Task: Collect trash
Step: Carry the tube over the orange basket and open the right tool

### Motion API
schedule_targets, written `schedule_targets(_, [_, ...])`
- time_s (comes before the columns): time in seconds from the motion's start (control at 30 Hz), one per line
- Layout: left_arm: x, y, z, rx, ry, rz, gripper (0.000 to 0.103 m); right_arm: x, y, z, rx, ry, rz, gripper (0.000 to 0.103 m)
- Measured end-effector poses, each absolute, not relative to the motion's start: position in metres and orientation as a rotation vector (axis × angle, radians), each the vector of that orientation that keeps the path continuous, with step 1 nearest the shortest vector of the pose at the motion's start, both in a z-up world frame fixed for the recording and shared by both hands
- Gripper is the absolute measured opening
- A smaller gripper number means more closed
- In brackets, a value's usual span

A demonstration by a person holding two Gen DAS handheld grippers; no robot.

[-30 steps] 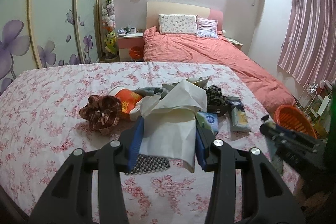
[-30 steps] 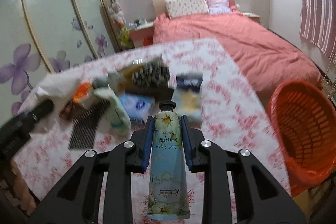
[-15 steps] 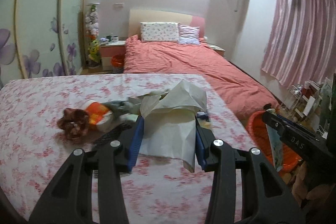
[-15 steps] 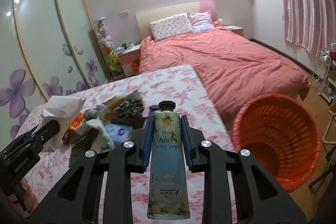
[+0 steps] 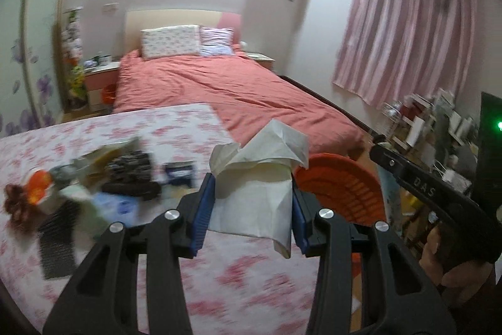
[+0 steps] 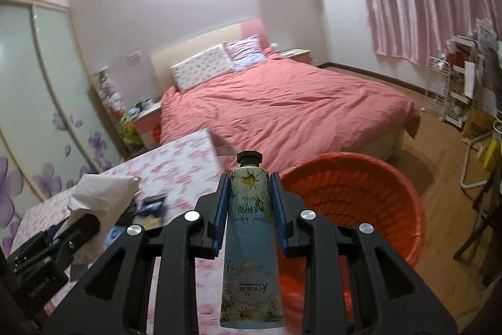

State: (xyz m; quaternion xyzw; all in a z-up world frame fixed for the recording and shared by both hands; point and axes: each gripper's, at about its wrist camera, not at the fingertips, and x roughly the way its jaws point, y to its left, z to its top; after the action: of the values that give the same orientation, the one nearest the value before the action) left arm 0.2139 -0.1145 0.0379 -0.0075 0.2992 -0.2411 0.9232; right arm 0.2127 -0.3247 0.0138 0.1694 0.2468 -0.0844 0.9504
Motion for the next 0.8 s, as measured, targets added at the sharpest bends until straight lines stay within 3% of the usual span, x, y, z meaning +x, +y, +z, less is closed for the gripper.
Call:
schedule_targets(0.3, [0.231, -0.216, 0.013, 0.056, 0.663, -0.643, 0.045, 0.22, -0.392, -0.011, 0.458, 0.509, -0.243, 0.026])
schedule_targets(0.43, [0.244, -0.245, -0.007, 0.087, 0.709, -0.644, 0.058, 0.226, -0.407, -0.017, 0.48, 0.503, -0.26, 0.028])
schedule_targets(0.47, [0.247, -0.247, -0.012, 0.093, 0.721, -0.636, 0.063, 0.228, -0.411, -0.02, 0.496, 0.511, -0.26, 0.03])
schedule_targets(0.57, [0.252, -0.245, -0.023, 0.095, 0.755, -0.609, 0.067, 0.227, -0.417, -0.027, 0.518, 0.522, -0.257, 0.043])
schedule_targets(0.8, [0.252, -0.203, -0.024, 0.11, 0.754, -0.52, 0.073, 0.221, -0.398, -0.025, 0.468, 0.54, -0.266, 0.048])
